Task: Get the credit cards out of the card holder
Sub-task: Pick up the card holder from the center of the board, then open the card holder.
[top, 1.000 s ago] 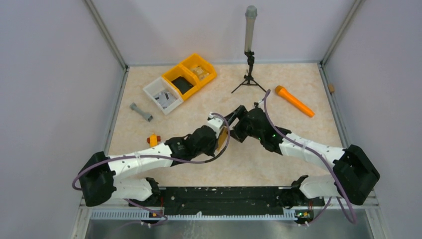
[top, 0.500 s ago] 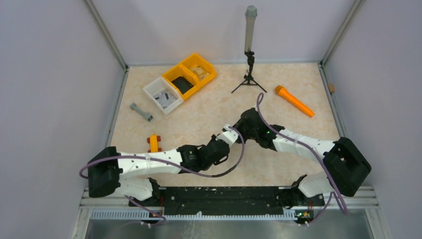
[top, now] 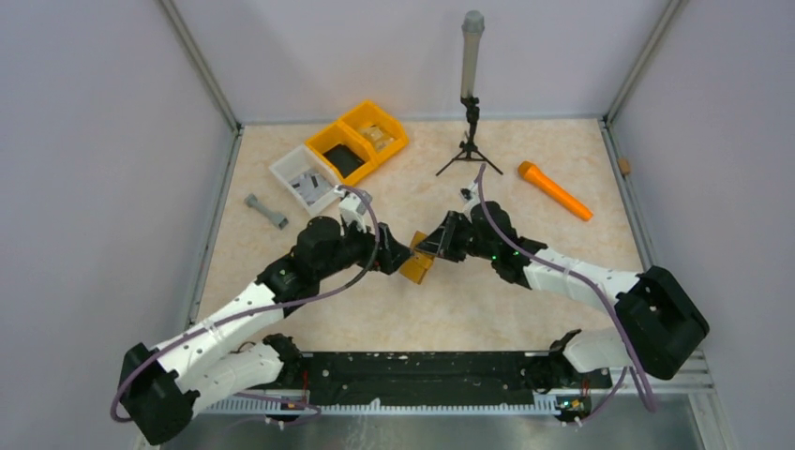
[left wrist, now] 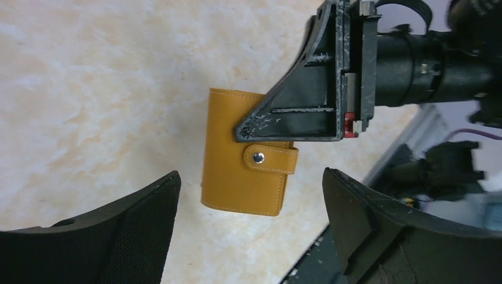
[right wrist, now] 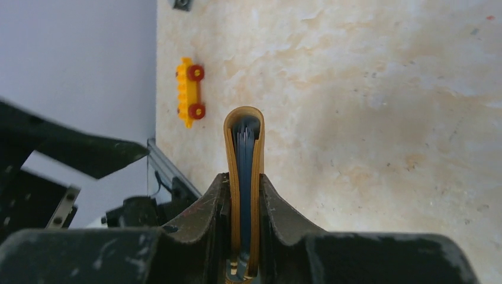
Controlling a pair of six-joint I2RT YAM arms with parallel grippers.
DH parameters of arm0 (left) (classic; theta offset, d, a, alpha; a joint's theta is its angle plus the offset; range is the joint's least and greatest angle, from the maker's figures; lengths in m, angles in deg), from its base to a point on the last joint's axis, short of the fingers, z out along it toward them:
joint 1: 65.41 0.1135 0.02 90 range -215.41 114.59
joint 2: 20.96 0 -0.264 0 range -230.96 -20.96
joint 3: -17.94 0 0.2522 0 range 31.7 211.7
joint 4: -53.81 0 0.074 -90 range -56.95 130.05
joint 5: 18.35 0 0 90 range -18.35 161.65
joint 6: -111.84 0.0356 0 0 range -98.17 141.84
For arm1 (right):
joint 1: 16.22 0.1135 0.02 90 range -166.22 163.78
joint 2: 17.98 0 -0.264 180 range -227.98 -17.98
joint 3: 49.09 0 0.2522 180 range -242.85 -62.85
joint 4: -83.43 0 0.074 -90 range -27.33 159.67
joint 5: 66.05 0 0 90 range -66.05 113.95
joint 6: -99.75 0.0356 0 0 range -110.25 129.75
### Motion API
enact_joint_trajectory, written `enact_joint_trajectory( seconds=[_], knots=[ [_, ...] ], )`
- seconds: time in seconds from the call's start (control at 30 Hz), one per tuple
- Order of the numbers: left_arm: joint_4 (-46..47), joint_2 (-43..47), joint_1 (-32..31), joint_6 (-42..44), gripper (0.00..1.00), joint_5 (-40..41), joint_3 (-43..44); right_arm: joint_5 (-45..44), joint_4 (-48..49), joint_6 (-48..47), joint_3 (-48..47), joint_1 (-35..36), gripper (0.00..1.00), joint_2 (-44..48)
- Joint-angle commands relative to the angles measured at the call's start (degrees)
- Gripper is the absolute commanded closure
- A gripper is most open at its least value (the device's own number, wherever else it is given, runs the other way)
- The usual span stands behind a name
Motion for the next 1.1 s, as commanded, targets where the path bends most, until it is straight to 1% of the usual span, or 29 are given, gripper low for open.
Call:
enact_joint_trajectory(
  seconds=[0.0, 0.07, 0.1, 0.17, 0.27, 0.43, 0.53, 0.6, 0.67, 0.7, 0.8, 0.87, 0.97, 1.03, 1.07],
  knots=[
    [11.10, -0.68, 8.16, -11.75, 0.10, -30.75, -4.43, 16.98, 21.06, -8.10, 4.26, -2.63, 0.93, 3.30],
    [17.06, -2.46, 11.58, -16.49, 0.12, -37.97, -6.27, 20.67, 27.61, -7.47, 5.85, -3.24, 0.93, 4.04],
    [20.00, -3.27, 12.99, -18.67, 0.13, -41.33, -6.95, 21.87, 29.36, -7.41, 6.07, -3.34, 0.93, 4.28],
    [23.52, -4.62, 14.43, -20.72, 0.16, -45.00, -7.45, 23.62, 30.99, -7.46, 5.92, -3.37, 0.93, 5.05],
    [23.85, -5.89, 14.75, -20.98, 0.17, -47.16, -7.28, 25.27, 33.67, -6.20, 6.16, -3.69, 0.92, 6.12],
    [29.96, -5.91, 15.23, -23.98, 0.16, -49.10, -10.03, 26.35, 31.63, -5.95, 5.45, -5.51, 0.93, 9.28],
    [30.61, -6.34, 15.73, -24.32, 0.16, -49.80, -10.74, 28.44, 31.35, -5.40, 4.43, -5.51, 0.93, 10.29],
    [33.08, -6.87, 15.78, -25.69, 0.16, -51.26, -10.83, 29.86, 32.93, -3.61, 4.39, -5.54, 0.94, 10.15],
    [34.62, -7.33, 15.81, -26.53, 0.16, -52.27, -10.38, 31.62, 36.71, -0.44, 4.76, -5.56, 0.94, 9.56],
    [33.55, -7.46, 15.84, -25.63, 0.16, -52.12, -9.82, 32.20, 38.12, 0.34, 4.67, -5.57, 0.94, 9.43],
    [23.86, -6.60, 15.95, -19.62, 0.14, -49.26, -7.66, 32.86, 36.91, 0.25, 3.50, -5.65, 0.94, 9.72],
    [17.78, -5.26, 15.95, -15.08, 0.11, -45.51, -6.46, 31.92, 30.13, -3.11, 1.85, -5.81, 0.94, 10.74],
    [8.76, -3.11, 16.08, -11.31, 0.05, -39.18, -4.57, 27.00, 15.04, -11.50, -1.83, -5.84, 0.94, 12.95],
    [8.74, -1.93, 16.17, -11.20, 0.04, -39.15, -4.60, 24.72, 10.12, -14.32, -2.89, -5.83, 0.94, 13.80],
    [10.03, -1.71, 16.08, -11.95, 0.05, -40.39, -4.71, 24.79, 9.93, -14.52, -2.77, -5.83, 0.94, 13.95]
  ],
)
